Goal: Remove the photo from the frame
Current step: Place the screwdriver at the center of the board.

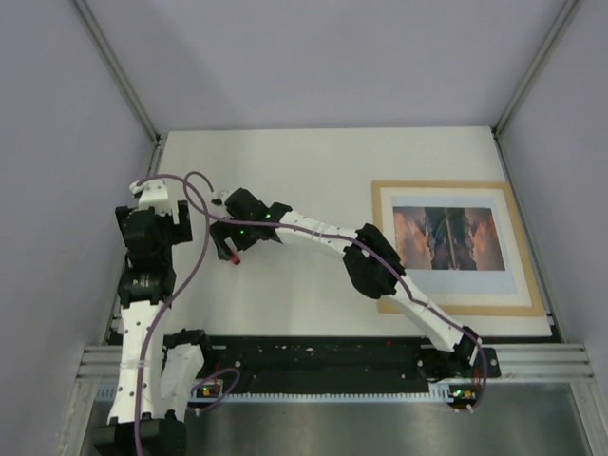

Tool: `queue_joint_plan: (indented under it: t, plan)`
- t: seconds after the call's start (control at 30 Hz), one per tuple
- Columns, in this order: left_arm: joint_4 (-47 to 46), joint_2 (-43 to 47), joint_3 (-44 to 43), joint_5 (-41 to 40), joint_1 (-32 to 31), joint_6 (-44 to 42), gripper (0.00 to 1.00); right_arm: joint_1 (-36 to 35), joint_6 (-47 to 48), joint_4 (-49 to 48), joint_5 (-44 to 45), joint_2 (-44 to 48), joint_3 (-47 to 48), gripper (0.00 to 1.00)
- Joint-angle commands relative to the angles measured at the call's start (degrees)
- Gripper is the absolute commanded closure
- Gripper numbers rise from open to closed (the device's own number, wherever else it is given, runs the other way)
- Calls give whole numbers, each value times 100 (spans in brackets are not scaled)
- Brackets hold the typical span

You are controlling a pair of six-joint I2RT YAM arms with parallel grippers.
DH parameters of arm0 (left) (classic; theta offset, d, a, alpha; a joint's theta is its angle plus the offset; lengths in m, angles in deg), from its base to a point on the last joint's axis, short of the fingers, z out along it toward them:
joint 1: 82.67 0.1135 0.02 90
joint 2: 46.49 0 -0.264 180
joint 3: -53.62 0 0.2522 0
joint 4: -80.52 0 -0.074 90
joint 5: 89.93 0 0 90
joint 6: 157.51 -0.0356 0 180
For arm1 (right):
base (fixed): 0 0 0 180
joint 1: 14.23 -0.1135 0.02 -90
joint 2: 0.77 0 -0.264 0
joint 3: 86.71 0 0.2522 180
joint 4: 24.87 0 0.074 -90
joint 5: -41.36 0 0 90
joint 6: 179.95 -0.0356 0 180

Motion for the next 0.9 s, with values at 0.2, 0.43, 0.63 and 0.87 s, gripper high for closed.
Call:
queue_joint_plan:
  t: [0.2,0.43,0.63,0.87]
  plan:
    - [-158,133,-109,186,34,1,2,150,468,180,176,1411,-544,1]
    - [-114,89,-21,949,25,-499,1,641,1196,365,106,2580,-1983,1]
    - [123,-244,-205,2268,-150,-737,1,1029,2655,575,369,4424,-3908,1]
    - [89,-982,-539,2402,-992,-1229,1,1161,4377,848,879,7025,-6544,1]
